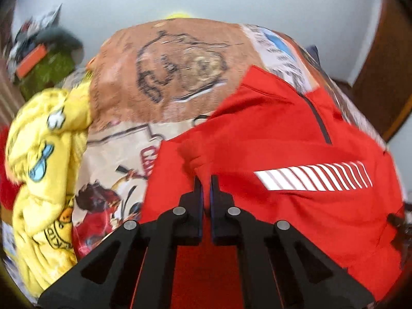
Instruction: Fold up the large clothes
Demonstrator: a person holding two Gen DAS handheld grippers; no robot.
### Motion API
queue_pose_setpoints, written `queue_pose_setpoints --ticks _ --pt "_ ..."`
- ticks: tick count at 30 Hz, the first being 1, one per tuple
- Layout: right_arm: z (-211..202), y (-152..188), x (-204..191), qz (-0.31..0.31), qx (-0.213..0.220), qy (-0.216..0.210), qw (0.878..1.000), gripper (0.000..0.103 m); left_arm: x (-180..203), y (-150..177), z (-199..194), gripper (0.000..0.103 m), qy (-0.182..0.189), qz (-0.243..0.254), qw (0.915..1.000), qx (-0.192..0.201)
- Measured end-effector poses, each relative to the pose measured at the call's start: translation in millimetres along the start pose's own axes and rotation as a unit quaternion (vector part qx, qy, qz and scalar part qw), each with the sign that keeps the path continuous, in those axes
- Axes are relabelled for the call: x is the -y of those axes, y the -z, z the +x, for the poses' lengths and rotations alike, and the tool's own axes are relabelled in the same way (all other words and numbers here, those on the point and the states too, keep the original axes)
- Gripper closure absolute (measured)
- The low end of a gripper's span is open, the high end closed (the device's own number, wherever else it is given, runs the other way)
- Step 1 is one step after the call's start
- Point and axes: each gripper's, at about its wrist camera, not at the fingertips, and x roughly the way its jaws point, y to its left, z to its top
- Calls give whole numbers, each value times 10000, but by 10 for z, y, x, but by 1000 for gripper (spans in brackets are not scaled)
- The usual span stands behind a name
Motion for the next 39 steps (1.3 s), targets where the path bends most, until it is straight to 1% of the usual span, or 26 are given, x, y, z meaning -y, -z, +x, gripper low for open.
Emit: queue_pose_setpoints --ticks 3,5,6,8,10,11,12,13,14,17,20,23,25,26,28,30,35,39 --pt "0 2 2 5 5 -1 10000 24 -269 100 85 99 224 -397 9987 -229" --pt "0 0 0 9 2 17 10000 24 -352 218 189 99 267 -480 9976 -433" --pt "-1 0 -3 16 1 27 10000 24 -373 293 250 95 243 -474 9970 -563" --pt "-4 -3 -3 38 -8 42 10000 24 -424 441 379 90 72 -485 9954 -823" --pt "-5 -1 -10 58 -15 55 10000 24 -489 591 486 76 -58 -502 9934 -1028" --pt "-8 1 -12 66 -19 58 10000 24 -528 661 525 73 -170 -499 9925 -1105" --pt "-9 1 -12 76 -24 58 10000 24 -588 733 555 64 -299 -510 9915 -1156" --pt "-10 0 -11 83 -31 55 9999 24 -650 772 548 54 -333 -541 9915 -1132" --pt "-11 -3 -10 83 -45 51 9999 24 -719 799 520 50 -373 -593 9915 -1100" --pt "-24 -19 0 112 -104 12 9999 24 -885 796 457 49 -509 -579 9900 -1181" --pt "-37 -68 29 180 -152 -68 9997 24 -1055 689 351 49 -512 -561 9908 -1124" --pt "-79 -165 72 213 -37 -50 9998 24 -1179 491 252 48 -359 -609 9931 -931" --pt "-86 -232 99 241 34 6 9997 24 -1205 339 262 43 -164 -611 9942 -865" --pt "-79 -284 132 282 76 41 9996 24 -1206 270 287 42 -104 -606 9946 -840" --pt "-43 -361 184 373 100 81 9992 24 -1174 153 382 41 36 -610 9947 -832" --pt "20 -450 246 462 88 76 9989 24 -1129 57 564 41 247 -645 9935 -905" --pt "235 -616 398 615 -47 23 9981 24 -1004 -84 1156 41 609 -856 9866 -1248" --pt "288 -694 450 651 82 -74 9978 25 -919 -167 1468 41 853 -916 9840 -1267"
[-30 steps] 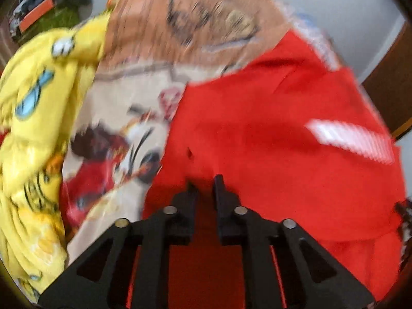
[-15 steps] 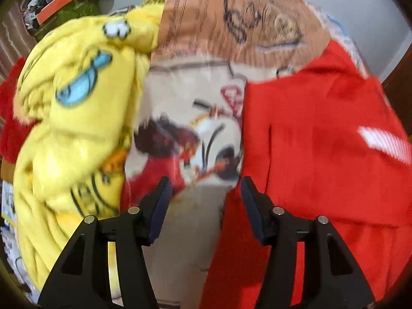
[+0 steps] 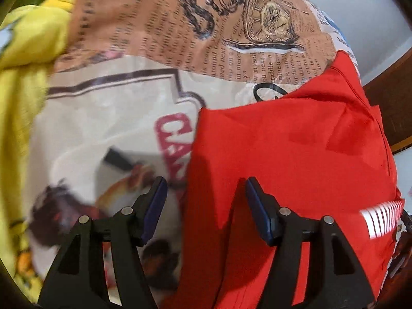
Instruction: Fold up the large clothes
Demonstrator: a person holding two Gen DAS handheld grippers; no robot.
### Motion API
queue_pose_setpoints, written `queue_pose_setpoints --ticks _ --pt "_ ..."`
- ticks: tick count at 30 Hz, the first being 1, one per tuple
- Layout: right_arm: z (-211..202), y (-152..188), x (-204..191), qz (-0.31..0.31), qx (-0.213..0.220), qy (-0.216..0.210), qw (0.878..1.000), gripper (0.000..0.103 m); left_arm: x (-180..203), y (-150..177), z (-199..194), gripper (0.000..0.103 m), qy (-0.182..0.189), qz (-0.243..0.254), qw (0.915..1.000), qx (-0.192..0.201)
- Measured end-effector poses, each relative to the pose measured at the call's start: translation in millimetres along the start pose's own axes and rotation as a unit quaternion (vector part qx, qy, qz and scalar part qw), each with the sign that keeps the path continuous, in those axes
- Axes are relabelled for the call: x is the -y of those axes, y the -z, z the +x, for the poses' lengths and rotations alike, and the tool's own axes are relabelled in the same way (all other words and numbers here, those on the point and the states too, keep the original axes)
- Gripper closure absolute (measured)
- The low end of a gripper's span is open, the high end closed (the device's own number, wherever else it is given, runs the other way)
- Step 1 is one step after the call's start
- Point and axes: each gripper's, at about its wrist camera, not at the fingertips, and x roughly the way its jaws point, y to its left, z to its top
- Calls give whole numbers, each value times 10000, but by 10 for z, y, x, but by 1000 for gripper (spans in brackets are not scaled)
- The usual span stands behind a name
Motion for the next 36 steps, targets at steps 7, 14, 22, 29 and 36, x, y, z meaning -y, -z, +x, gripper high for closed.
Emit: queue_pose_setpoints --ticks 7,14,22,29,36 --pt "136 -118 0 -80 154 -133 9998 61 100 -96 208 60 572 -128 9983 48" --pt "193 -297 -177 -260 205 -134 9994 95 -13 -42 48 97 536 -608 9965 225" --pt "166 -790 -496 -791 414 -8 9960 95 -82 1 -794 98 -560 -259 9920 1098" --pt "476 -1030 -815 -976 282 32 9948 95 -251 -7 -682 98 -961 -402 9918 740" --pt "685 -896 -843 -1303 59 303 9910 91 -291 144 -195 92 -1339 -189 9905 269"
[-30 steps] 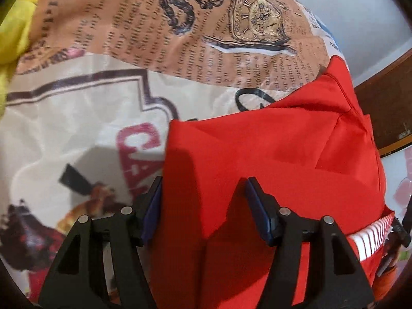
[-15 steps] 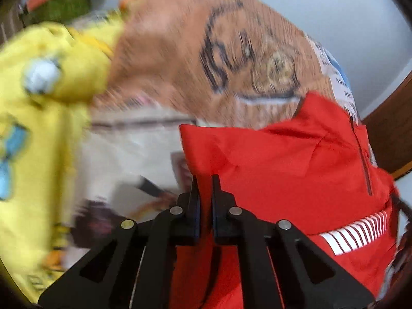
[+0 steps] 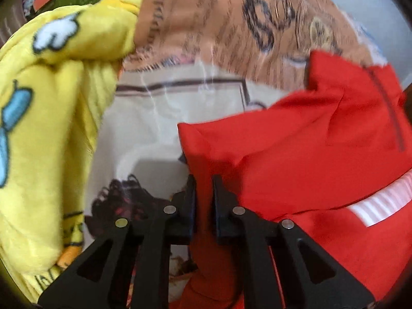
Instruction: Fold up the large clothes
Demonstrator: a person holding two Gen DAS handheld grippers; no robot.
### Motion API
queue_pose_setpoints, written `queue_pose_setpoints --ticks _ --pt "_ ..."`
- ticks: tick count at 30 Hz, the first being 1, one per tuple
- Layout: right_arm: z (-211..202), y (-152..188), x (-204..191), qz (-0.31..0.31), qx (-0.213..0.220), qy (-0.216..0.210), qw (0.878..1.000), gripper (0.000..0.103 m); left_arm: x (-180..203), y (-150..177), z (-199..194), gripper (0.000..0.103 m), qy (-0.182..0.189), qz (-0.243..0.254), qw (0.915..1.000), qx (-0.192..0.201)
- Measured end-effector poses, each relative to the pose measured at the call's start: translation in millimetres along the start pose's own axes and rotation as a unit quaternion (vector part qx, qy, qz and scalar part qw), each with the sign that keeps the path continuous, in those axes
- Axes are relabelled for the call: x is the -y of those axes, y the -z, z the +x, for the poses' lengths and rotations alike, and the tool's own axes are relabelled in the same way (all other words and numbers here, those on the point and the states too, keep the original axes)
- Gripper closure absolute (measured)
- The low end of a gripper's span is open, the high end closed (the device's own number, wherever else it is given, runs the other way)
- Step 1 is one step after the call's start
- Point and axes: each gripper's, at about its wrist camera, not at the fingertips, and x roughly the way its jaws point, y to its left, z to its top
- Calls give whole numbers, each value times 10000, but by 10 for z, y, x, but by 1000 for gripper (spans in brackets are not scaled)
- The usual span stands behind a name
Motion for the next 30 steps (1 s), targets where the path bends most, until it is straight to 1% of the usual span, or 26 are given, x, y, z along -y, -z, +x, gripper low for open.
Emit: queue_pose_setpoints --ticks 2,4,5,7,8,10,12,14,16,19,24,28,30 --pt "-21 51 -1 -112 -29 155 9998 86 38 23 -15 86 -170 164 9997 88" --pt "-47 61 16 -90 -153 230 9996 83 49 27 -40 74 -273 249 9993 48" --pt "-75 61 30 -68 -235 209 9995 82 55 23 -70 74 -291 315 9991 24" --pt "-173 35 40 -45 -236 160 9996 82 72 5 -156 70 -251 433 9987 0" --pt "-252 12 32 -63 -165 143 9997 81 88 -11 -228 68 -217 501 9985 42" --pt "-390 -56 -8 -117 11 76 9999 73 126 -53 -406 53 -149 577 9980 223" --pt "-527 -128 -63 -162 226 -43 9996 53 210 -162 -534 48 -47 631 9971 421" --pt "-660 -240 -157 -244 504 -168 9983 50 305 -271 -702 46 83 726 9952 656" --pt "-697 -358 -272 -371 601 -290 9971 50 415 -386 -776 41 183 833 9931 809" --pt "-618 -524 -458 -493 631 -421 9959 50 629 -569 -755 40 401 914 9917 811" --pt "-243 -781 -671 -524 422 -575 9961 50 903 -882 -408 40 708 718 9932 575" --pt "31 -918 -767 -579 296 -500 9966 50 1059 -980 -170 40 954 639 9919 542" --pt "151 -983 -804 -555 220 -576 9966 50 1089 -1027 -45 40 1065 557 9915 488"
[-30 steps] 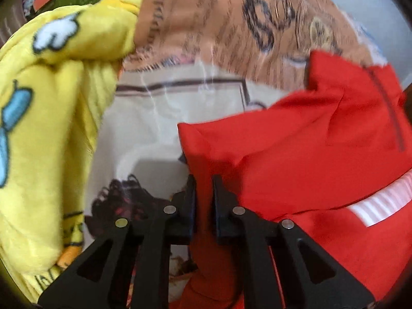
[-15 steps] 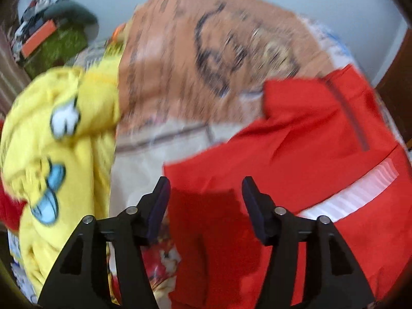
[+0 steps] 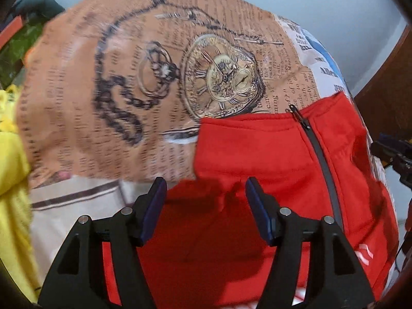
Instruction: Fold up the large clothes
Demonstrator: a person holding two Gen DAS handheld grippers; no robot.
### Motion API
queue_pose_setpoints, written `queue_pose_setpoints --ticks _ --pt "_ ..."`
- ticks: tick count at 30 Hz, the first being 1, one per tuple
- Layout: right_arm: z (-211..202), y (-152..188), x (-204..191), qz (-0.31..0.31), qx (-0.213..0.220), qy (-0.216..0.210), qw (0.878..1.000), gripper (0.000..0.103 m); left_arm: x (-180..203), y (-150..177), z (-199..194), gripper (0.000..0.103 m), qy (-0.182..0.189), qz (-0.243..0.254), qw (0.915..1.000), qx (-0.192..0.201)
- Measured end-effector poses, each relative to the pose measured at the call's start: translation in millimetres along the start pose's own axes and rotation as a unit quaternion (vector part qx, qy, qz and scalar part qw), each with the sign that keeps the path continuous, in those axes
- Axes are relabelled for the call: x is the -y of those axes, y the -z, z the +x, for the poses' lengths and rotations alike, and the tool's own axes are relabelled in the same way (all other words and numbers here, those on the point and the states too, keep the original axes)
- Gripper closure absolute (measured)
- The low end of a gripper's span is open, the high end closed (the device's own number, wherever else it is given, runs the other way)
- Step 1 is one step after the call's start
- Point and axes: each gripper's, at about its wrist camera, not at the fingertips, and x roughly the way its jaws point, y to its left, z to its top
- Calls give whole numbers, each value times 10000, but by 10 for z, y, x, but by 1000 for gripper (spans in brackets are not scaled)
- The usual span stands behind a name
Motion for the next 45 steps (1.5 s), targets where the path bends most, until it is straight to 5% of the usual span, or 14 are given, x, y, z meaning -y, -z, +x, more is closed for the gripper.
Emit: queue_pose_setpoints --ticks 8,10,12,16,22,36,45 --pt "318 -73 -124 41 -24 -146 9999 56 -256 -48 403 42 858 -1087 9904 -25" --pt "366 -60 -161 -3 -102 -220 9997 63 -264 -36 408 60 1130 -1181 9866 9" --pt "349 -61 -176 -69 -68 -254 9996 72 -230 -26 389 63 1088 -1170 9871 48" --pt "310 -39 -186 -106 -94 -259 9996 93 -68 -69 355 90 689 -866 9938 85" --pt "34 54 -213 -309 26 -493 9983 97 445 -48 7 95 -356 476 9971 469" --pt "-1028 579 -587 -784 484 -1172 9888 100 721 686 -1435 95 117 1346 9859 992" --pt "-1393 1099 -601 -549 470 -1348 9882 100 1070 1664 -1531 96 122 2025 9774 591"
